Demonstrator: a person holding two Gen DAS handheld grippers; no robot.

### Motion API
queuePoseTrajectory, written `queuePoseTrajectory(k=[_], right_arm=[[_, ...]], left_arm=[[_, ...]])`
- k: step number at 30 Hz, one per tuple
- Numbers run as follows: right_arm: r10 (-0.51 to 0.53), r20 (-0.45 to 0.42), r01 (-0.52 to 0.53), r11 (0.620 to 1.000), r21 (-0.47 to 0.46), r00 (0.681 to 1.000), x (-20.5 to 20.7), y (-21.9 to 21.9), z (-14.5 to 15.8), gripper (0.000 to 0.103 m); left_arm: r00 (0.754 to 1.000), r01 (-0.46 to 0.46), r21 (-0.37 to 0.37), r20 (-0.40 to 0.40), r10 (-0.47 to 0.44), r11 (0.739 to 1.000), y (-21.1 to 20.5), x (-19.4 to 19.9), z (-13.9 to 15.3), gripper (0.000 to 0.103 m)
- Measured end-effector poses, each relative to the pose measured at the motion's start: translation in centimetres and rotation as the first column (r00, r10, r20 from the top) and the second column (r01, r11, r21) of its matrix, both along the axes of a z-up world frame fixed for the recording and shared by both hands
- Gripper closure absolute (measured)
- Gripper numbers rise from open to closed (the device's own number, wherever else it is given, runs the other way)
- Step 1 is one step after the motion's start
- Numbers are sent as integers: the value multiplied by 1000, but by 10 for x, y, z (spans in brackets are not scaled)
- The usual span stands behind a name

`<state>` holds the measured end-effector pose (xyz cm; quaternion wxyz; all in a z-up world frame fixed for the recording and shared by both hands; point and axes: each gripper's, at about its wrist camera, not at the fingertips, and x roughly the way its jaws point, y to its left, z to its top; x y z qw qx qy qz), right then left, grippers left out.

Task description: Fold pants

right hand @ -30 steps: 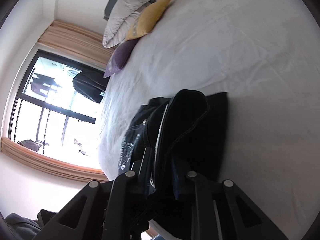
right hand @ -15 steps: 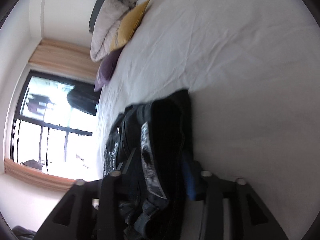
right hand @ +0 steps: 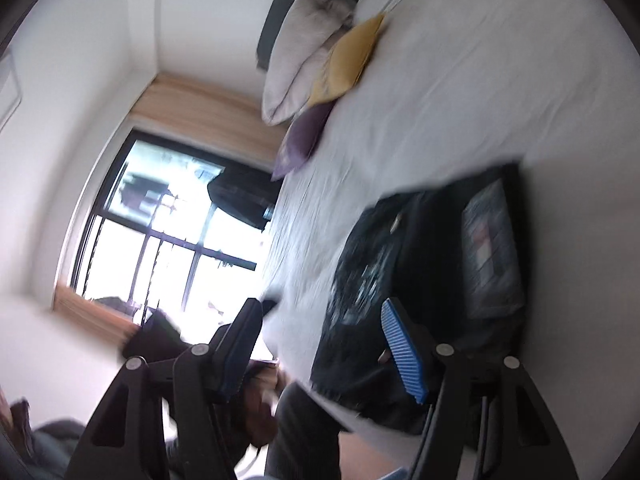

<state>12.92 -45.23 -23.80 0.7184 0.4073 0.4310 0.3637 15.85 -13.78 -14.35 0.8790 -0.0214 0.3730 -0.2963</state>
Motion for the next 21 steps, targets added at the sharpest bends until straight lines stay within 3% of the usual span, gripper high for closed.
queuePoseTrajectory(k=[2,3,5,9,11,14,18,21], right_arm=[[-3,-64,-2,997,-75,998,-1,13,-23,37],[-11,-98,0,993,-115,995,-6,15,-37,41],[-27,-86,16,993,-119,996,-12,10,-52,53],[-48,-51,44,996,-72,998,-22,-5,-56,56],[-41,-41,38,995,-89,998,-26,-10,-52,54],[-49,-38,45,995,-91,998,-20,-12,-34,45],[-47,70,51,997,-51,996,6,2,8,22],[-26,95,30,999,-34,995,45,20,21,21]], left_arm=[[995,-8,-20,-104,6,1000,9,21,-22,20],[990,-22,-22,-138,18,1000,15,25,-37,20],[979,-40,-27,-203,33,999,23,30,-69,20],[993,-28,59,-112,35,998,21,18,-96,20],[997,-15,117,-74,24,993,15,7,-94,20],[996,-9,74,-88,15,997,23,3,-81,20],[1000,4,25,-16,-3,1000,26,5,-55,20],[1000,-6,35,-15,6,999,22,24,-50,20]])
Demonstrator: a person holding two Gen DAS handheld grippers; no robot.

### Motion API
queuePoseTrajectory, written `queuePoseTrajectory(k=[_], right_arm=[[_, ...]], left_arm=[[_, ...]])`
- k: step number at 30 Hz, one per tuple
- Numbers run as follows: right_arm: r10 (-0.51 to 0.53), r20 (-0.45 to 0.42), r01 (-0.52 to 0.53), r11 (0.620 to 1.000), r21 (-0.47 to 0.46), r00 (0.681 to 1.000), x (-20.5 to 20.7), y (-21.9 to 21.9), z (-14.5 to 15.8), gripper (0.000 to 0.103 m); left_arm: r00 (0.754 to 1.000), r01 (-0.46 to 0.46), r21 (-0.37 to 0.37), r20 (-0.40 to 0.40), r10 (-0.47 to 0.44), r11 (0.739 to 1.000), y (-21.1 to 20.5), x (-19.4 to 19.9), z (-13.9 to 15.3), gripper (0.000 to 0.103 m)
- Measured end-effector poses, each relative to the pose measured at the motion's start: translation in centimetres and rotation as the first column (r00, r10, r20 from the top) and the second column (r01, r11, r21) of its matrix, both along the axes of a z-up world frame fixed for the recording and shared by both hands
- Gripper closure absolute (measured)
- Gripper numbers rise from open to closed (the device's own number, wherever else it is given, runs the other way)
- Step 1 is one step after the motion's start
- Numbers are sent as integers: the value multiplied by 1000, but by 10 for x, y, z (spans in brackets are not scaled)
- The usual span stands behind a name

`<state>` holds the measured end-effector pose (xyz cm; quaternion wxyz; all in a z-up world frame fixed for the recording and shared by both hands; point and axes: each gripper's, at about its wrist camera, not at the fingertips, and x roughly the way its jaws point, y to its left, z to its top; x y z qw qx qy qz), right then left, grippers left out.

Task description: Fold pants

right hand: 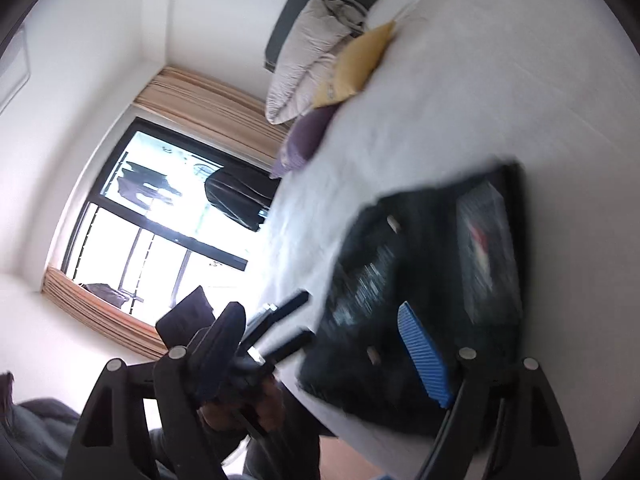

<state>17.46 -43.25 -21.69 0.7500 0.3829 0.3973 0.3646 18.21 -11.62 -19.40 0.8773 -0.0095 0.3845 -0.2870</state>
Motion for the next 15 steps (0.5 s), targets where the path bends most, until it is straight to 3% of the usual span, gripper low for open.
queuePoseTrajectory(k=[2,5,8,10,15], right_arm=[[-2,-9,2,1000,-4,1000,16,5,-4,21],[-41,-94,40,999,-11,995,35,-2,-27,21],[-136,-168,120,988,-100,976,45,-17,-58,28],[-155,-185,158,987,2,970,42,-35,-75,41],[-223,-163,233,972,43,961,18,-67,-79,39]], left_arm=[[1000,-1,9,-18,1,1000,-3,22,0,20],[998,18,49,-58,-15,999,-14,67,-8,20],[988,17,99,-152,-2,995,-16,110,-30,20],[988,-12,139,-154,34,990,-13,127,-43,20],[990,-25,163,-135,47,986,-9,130,-61,18]])
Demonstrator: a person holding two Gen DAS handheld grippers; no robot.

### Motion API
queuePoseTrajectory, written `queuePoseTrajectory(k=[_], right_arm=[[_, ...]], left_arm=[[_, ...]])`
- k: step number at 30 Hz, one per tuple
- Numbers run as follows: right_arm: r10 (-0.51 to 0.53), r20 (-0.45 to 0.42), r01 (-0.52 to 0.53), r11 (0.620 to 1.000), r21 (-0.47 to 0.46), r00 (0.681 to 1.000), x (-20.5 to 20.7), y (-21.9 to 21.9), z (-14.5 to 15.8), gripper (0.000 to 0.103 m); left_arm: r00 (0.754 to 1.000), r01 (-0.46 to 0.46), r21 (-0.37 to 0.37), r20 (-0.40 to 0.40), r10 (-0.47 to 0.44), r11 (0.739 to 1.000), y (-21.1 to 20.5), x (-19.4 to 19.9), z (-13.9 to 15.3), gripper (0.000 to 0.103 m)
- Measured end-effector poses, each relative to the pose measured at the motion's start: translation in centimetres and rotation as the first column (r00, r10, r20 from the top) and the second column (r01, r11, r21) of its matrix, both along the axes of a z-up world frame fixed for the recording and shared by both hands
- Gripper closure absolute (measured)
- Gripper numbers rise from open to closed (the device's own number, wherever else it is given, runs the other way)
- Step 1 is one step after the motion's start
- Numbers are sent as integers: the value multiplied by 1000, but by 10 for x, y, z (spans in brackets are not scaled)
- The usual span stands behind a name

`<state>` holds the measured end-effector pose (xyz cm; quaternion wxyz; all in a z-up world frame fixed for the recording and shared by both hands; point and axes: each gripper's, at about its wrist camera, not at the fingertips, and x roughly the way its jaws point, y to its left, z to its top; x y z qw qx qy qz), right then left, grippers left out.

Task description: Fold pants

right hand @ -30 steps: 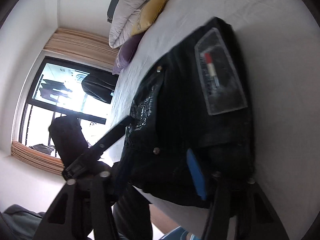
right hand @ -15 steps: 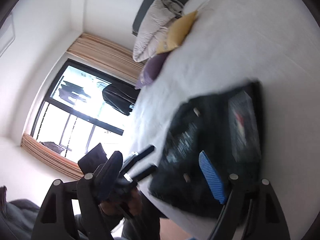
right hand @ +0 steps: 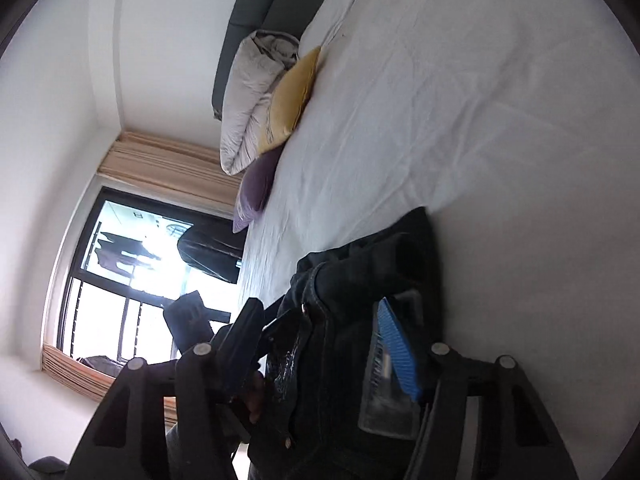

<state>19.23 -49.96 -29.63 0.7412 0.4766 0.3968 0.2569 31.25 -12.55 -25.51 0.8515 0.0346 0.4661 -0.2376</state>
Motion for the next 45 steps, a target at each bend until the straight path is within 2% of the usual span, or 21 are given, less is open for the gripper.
queuePoseTrajectory(k=[2,3,4,7,10,13,17,23,30,33,34,36,37,38,41,45], right_arm=[[-22,-10,22,999,-37,1000,-13,-5,10,26],[-34,0,34,997,-64,999,-23,-7,19,17],[-29,12,29,997,-76,1000,-29,-10,24,15],[33,-21,-36,986,-165,999,-39,-6,31,15],[90,-84,-103,980,-172,992,-42,-5,20,15],[105,-142,-131,972,-196,984,-42,-1,8,14],[123,-133,-143,979,-148,983,-26,11,7,15],[153,-156,-175,975,-138,976,-8,23,-2,15],[179,-144,-204,962,-184,973,-6,33,1,15],[182,-144,-213,945,-248,973,-2,46,5,23],[181,-146,-215,939,-267,972,-3,47,5,25],[173,-155,-215,923,-320,973,-4,50,6,42],[163,-166,-212,912,-350,973,-5,50,6,53],[154,-172,-209,906,-368,973,-4,49,5,58],[141,-165,-195,903,-382,976,-6,49,7,65],[135,-139,-185,868,-461,981,-8,60,17,71]], left_arm=[[999,-24,14,27,24,1000,4,-7,8,18],[998,-32,-9,48,32,999,9,-13,13,18],[997,-39,-38,70,42,998,15,-22,20,18],[995,-66,-48,67,69,997,31,-46,31,18],[996,-87,-75,3,87,993,50,-63,28,18],[994,-98,-64,-60,94,993,63,-76,16,18],[983,-121,-98,-149,106,988,71,-72,1,18],[979,-118,-120,-182,95,986,63,-60,-2,18],[978,-108,-77,-188,92,991,44,-57,-1,18],[982,-82,-28,-175,76,996,26,-60,0,20],[983,-76,-14,-166,72,997,22,-62,1,25],[984,-78,3,-163,78,997,15,-62,3,29],[984,-79,14,-158,80,997,13,-63,3,36],[985,-79,27,-151,82,997,11,-64,4,42],[986,-83,51,-141,89,995,8,-66,7,56],[989,-74,76,-123,83,994,3,-70,12,69]])
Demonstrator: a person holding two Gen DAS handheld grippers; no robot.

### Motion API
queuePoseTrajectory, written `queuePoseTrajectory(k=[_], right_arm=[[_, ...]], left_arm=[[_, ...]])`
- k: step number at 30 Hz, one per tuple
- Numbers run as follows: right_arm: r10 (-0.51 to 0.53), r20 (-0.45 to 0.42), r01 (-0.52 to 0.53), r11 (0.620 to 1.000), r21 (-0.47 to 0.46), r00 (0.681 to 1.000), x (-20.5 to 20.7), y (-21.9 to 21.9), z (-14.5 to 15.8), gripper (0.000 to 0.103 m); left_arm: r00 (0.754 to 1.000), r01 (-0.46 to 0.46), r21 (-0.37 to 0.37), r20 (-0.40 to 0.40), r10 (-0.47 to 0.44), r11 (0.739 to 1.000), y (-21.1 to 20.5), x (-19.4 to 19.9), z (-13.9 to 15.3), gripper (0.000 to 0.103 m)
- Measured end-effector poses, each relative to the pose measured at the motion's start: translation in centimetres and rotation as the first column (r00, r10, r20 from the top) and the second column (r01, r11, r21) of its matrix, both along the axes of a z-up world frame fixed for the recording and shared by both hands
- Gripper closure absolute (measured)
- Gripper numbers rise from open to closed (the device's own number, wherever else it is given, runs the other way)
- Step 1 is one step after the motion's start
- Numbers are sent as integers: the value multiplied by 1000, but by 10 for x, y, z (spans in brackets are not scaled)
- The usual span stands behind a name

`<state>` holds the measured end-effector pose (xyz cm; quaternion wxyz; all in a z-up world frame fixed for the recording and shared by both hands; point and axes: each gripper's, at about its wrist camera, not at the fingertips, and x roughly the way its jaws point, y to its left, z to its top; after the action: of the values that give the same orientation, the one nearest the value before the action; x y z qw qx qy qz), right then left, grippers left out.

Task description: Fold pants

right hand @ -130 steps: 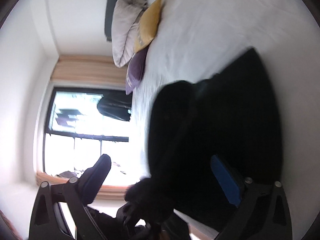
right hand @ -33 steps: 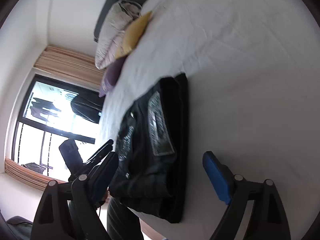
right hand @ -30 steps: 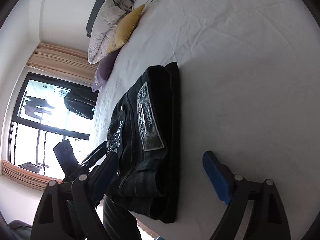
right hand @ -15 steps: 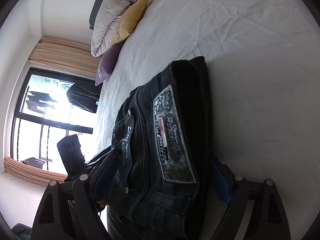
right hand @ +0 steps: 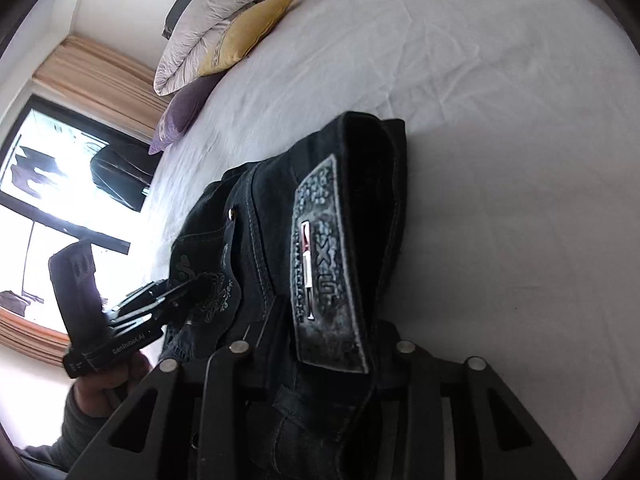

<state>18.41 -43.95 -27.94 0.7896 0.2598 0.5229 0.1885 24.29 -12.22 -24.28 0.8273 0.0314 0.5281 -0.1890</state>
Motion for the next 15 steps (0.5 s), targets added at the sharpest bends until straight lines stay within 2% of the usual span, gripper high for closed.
queuePoseTrajectory(k=[5,10,15], right_arm=[[23,59,-18,996,-86,998,-4,12,19,78],[36,128,-19,991,-134,991,-7,22,44,82],[39,205,-10,990,-139,978,6,22,73,82]], left_arm=[[1000,10,10,20,-10,1000,-5,-3,9,82],[999,6,-10,37,-5,1000,-3,-6,25,85],[995,4,-15,104,-2,1000,1,1,57,85]])
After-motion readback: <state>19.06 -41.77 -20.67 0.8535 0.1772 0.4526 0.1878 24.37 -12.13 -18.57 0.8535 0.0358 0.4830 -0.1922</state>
